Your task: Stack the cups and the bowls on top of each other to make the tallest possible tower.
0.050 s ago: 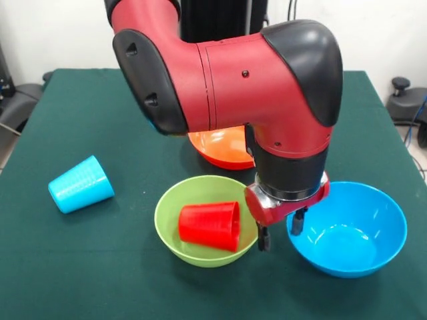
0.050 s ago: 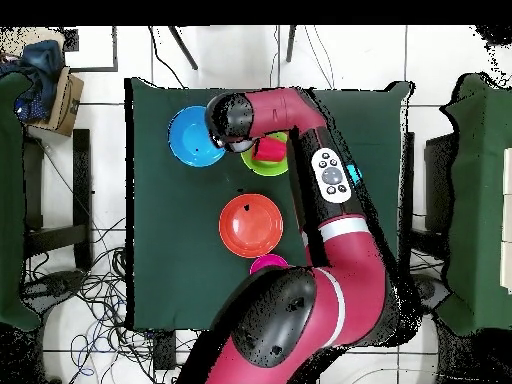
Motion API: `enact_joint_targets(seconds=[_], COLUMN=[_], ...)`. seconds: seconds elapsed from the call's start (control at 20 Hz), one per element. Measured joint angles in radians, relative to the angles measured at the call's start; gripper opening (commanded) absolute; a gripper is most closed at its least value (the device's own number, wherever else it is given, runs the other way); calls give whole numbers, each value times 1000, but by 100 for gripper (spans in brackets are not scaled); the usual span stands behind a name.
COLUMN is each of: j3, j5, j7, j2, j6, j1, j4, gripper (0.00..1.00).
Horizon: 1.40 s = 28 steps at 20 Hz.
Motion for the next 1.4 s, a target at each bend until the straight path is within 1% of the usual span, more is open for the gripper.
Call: enact_joint_targets(seconds=[0.3,0.45,0.5,0.6,0.7,0.9,1.15,1.4], j3=[-1,3,10,17,31,45,51,60], j5=[3,19,40,55,92,141,180,228], j7=[0,0,0,0,0,0,0,0], j2=[17,28,35,40,49,59,59,57], j6=[-21,-24,-24,-24,-24,-24,-17,24], j1=[-3,-11,-20,-28,-45,-65,-73,-73], j4=[-14,-21,-22,-22,-22,-22,-22,-22], gripper=[100,100,100,100,100,100,100,100])
